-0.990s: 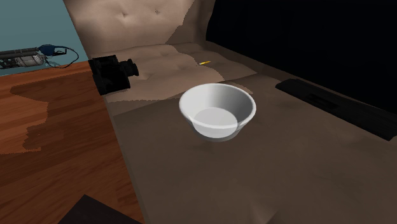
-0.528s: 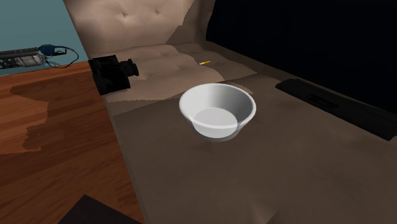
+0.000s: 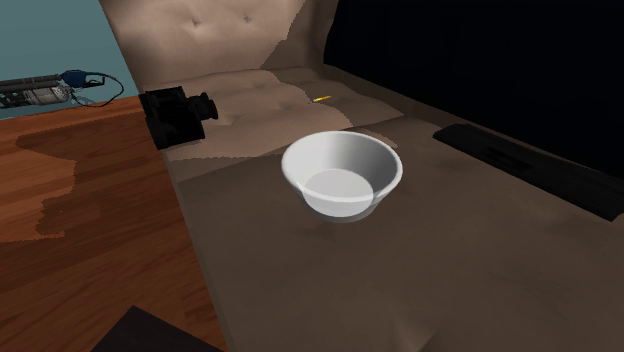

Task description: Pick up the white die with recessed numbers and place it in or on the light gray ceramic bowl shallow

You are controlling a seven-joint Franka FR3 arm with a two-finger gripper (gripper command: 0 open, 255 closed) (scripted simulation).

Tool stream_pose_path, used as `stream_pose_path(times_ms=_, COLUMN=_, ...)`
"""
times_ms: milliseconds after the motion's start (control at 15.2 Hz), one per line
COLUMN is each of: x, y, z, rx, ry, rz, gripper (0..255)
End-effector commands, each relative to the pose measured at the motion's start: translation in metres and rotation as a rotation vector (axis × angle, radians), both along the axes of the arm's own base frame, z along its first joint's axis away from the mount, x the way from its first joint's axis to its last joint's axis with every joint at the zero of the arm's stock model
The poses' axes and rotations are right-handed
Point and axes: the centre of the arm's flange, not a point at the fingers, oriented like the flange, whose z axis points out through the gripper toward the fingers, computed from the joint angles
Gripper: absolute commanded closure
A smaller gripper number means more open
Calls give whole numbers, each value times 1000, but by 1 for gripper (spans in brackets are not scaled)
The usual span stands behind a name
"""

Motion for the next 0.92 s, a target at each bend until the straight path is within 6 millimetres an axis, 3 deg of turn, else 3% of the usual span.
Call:
stream_pose_path(times_ms=0, x=23, y=4, z=1, rx=0, ry=0, rz=-1, gripper=255)
stream_pose_path(times_ms=858, x=192, y=38, z=3, rx=0, ry=0, rz=-1, gripper=255)
